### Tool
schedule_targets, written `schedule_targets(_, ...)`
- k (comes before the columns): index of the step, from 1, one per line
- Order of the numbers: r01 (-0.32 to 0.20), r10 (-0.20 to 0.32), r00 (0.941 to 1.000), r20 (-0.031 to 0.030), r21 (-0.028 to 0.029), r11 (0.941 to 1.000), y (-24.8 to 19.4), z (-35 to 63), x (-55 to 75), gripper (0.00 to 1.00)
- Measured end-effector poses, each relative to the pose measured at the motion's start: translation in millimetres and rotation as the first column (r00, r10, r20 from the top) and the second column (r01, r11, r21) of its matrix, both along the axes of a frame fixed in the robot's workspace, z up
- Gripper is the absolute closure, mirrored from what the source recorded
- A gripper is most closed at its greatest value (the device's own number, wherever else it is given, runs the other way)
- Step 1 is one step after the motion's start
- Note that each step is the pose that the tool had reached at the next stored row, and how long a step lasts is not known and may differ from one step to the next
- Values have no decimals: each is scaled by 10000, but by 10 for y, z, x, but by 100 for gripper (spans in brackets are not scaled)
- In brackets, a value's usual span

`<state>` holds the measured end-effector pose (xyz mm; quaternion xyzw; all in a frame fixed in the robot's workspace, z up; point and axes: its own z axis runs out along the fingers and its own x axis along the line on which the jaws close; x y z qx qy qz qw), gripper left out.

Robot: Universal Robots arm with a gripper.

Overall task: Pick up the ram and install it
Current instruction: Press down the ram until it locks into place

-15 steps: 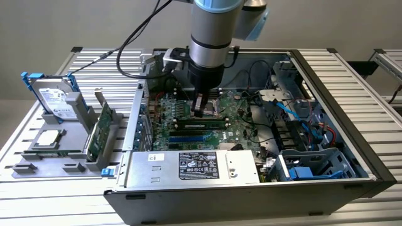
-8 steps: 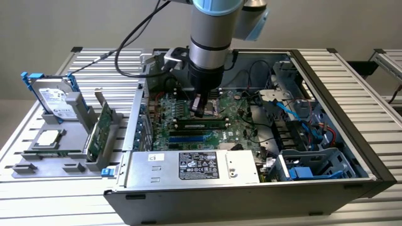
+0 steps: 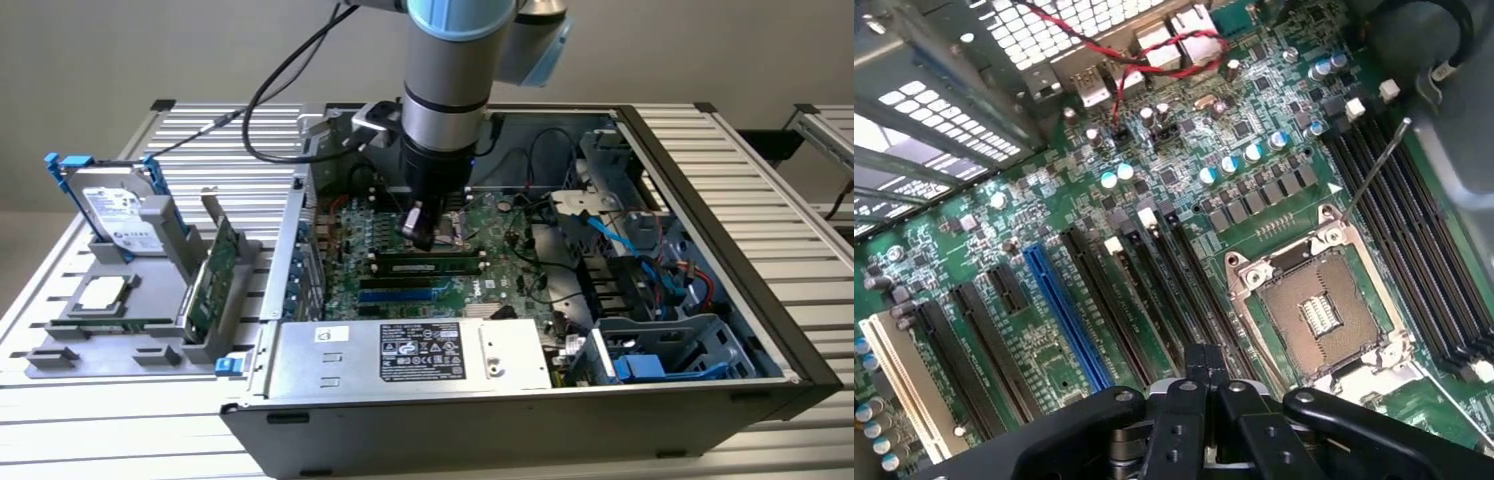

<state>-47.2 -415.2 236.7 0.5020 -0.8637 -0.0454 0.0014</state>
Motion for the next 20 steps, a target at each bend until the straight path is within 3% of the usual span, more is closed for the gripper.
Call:
schedule_targets(5,784,-784,9969,0,13,9969,1,-21,0,89)
schedule_targets(11,1695,-1695,9855,0,17,9855,0,-22,0,89)
schedule_targets(15,2359,-2359,9718,0,18,9718,0,-22,0,89)
schedule_targets(20,3209,-3209,9471,0,17,9471,0,-22,0,89)
